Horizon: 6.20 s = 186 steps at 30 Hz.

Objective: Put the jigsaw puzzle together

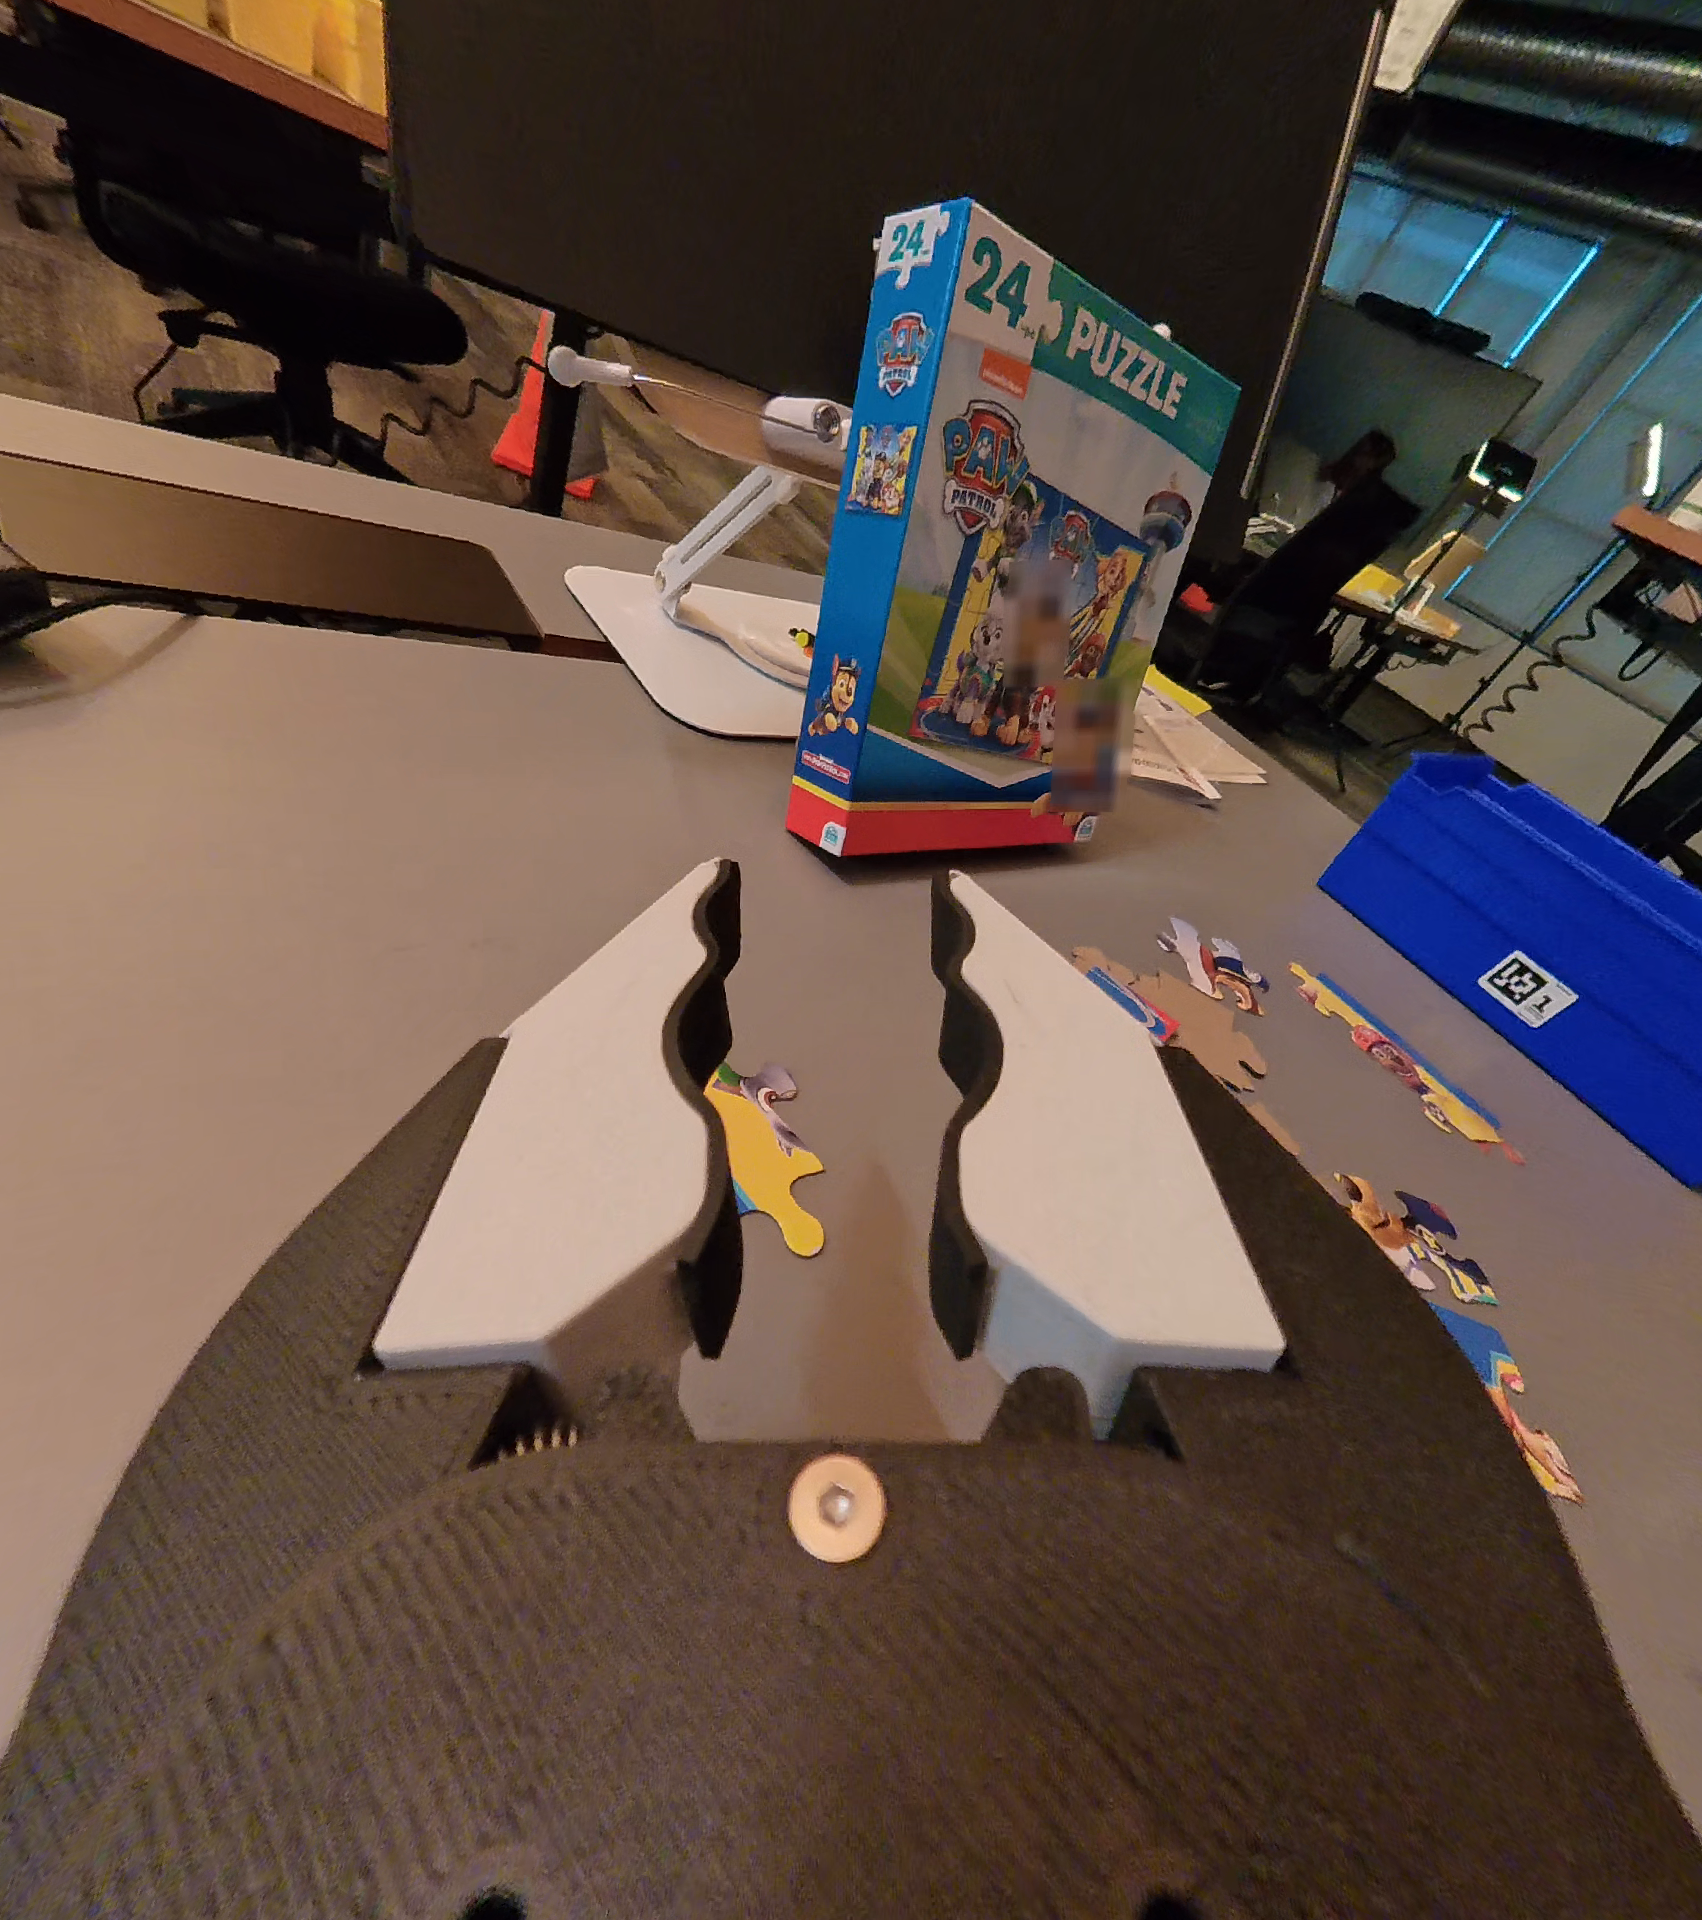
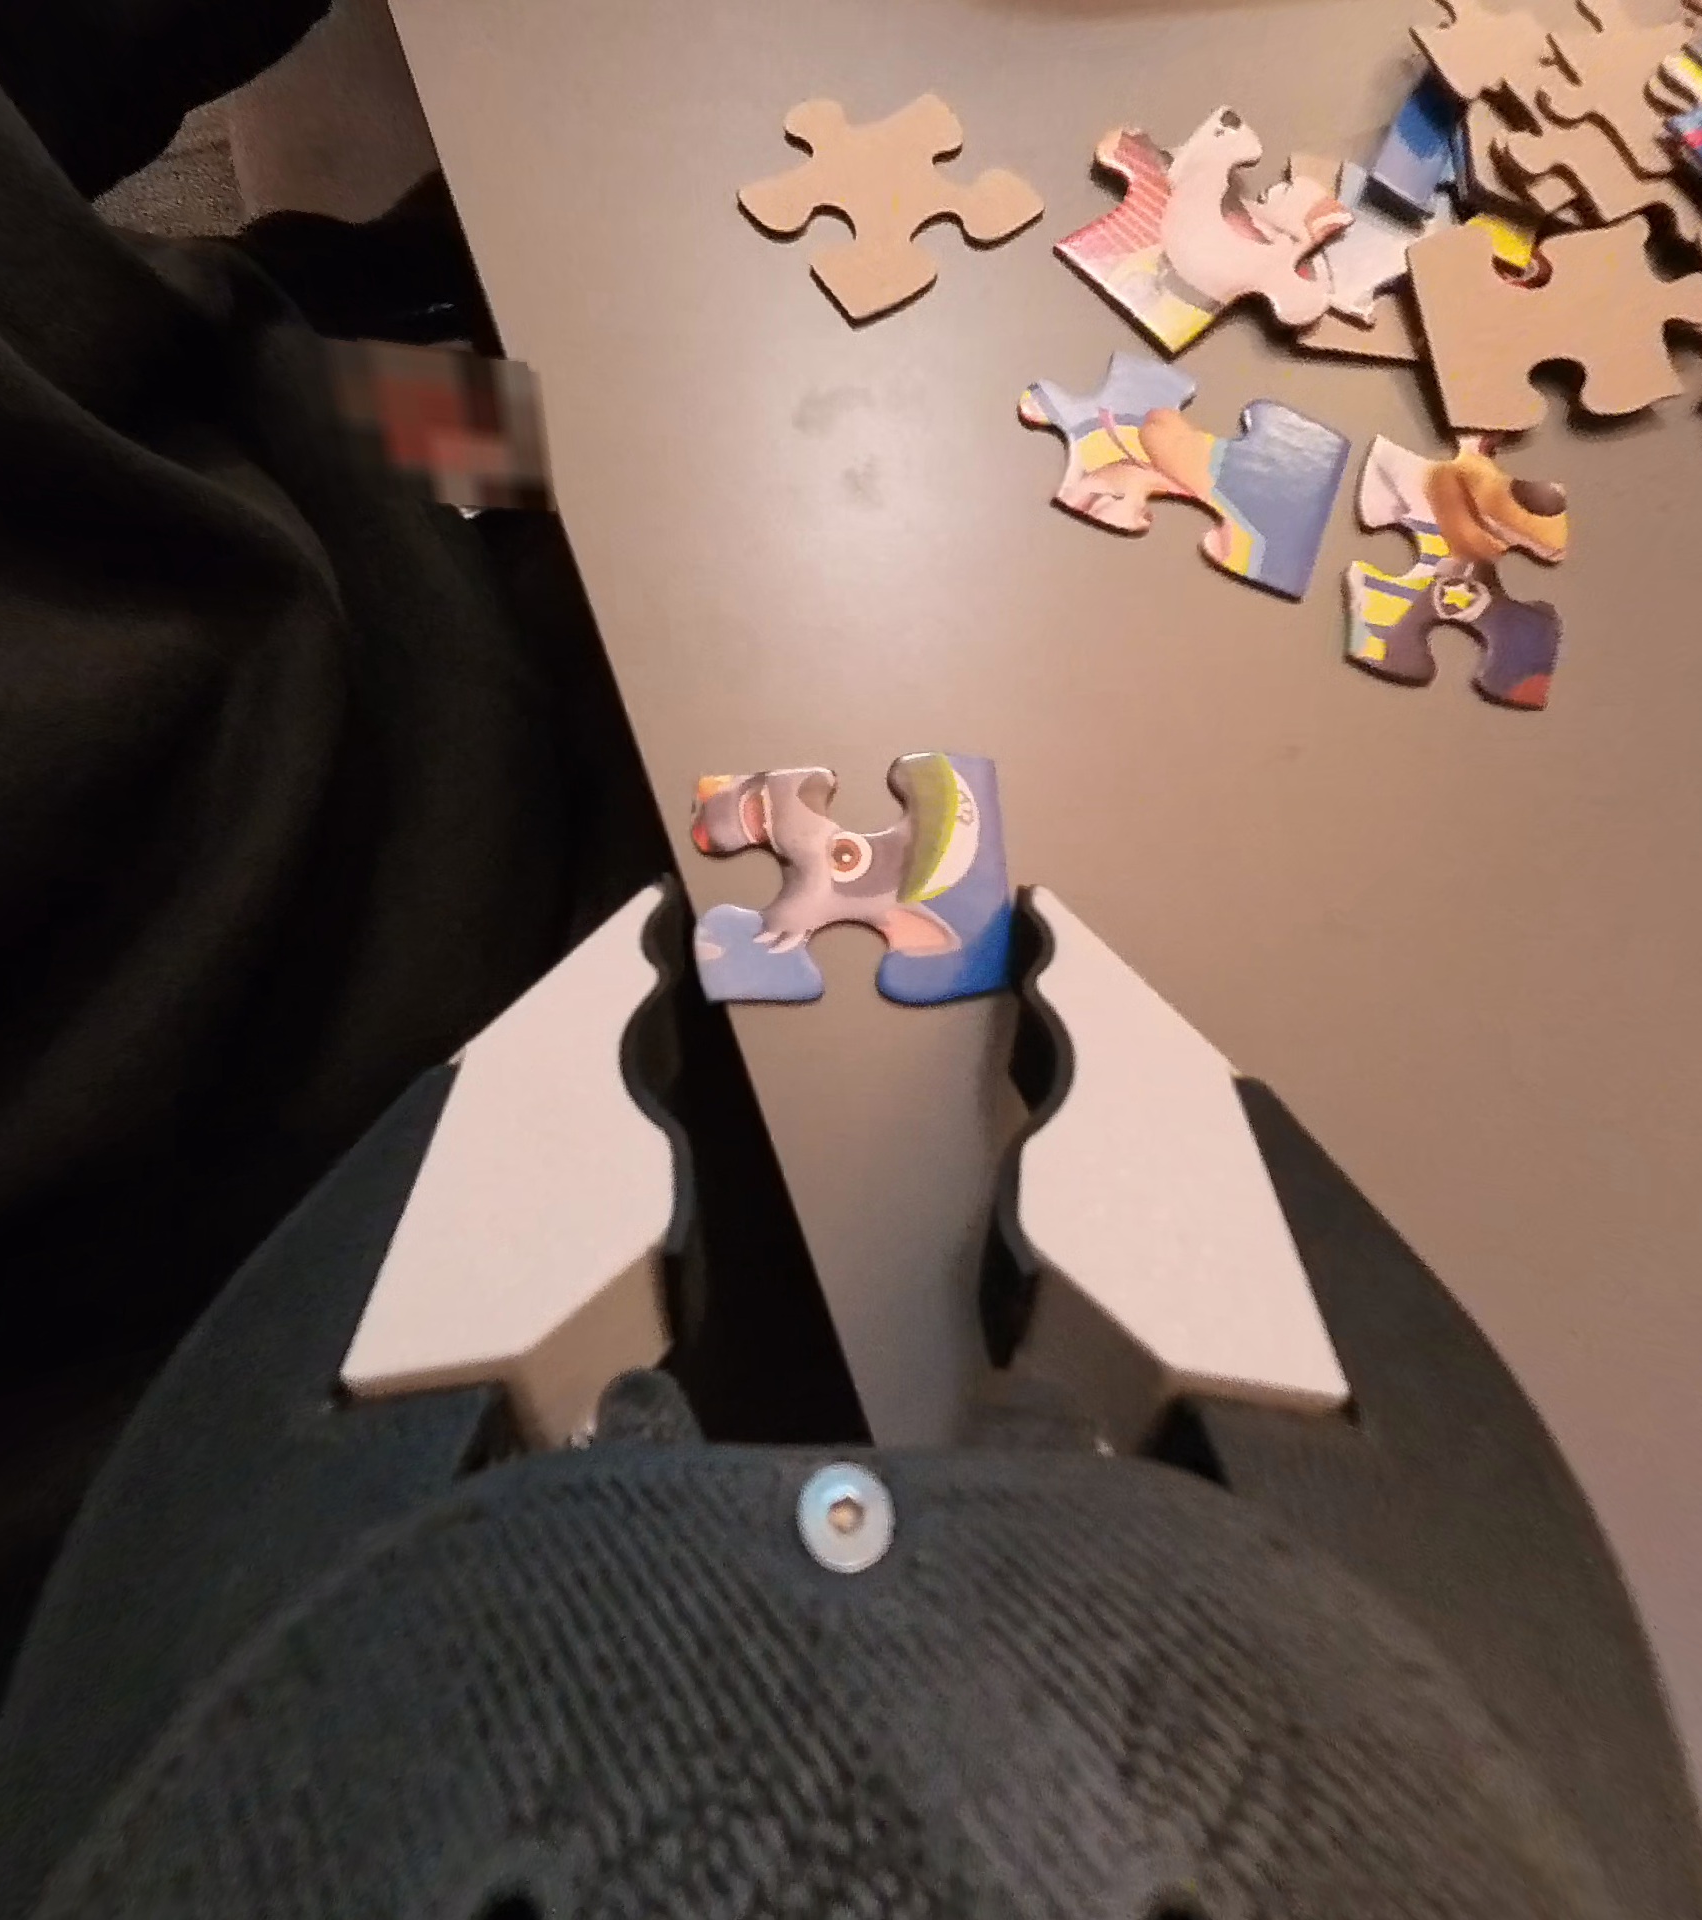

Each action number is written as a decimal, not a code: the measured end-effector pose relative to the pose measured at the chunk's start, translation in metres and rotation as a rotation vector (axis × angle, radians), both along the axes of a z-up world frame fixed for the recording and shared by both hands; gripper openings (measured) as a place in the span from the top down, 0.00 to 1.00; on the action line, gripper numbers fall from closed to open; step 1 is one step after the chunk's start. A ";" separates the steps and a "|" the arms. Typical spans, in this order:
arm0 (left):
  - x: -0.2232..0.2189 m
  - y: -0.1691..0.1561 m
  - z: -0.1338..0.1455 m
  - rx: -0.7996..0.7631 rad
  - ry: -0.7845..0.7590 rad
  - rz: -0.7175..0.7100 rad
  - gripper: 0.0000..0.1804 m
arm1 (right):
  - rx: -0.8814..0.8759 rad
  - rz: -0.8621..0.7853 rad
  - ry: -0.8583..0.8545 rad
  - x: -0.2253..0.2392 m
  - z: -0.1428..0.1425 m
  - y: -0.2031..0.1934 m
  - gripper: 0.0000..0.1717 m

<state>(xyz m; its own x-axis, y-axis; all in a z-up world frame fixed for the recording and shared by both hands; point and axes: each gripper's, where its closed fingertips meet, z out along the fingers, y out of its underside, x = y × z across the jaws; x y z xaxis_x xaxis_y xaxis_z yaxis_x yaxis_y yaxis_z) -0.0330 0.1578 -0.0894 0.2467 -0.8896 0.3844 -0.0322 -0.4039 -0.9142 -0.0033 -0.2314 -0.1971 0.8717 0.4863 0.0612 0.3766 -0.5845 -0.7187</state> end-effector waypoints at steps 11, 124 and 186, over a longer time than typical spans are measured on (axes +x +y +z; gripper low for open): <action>0.002 -0.001 -0.003 0.012 0.021 0.001 0.81 | -0.003 0.034 -0.003 -0.017 0.000 -0.006 0.66; -0.013 0.008 -0.104 0.088 0.722 -0.078 0.79 | -0.101 0.725 -0.236 0.015 0.006 0.369 0.60; -0.011 -0.005 -0.105 0.061 0.666 -0.119 0.85 | -0.215 0.383 -0.120 0.016 0.001 0.368 0.61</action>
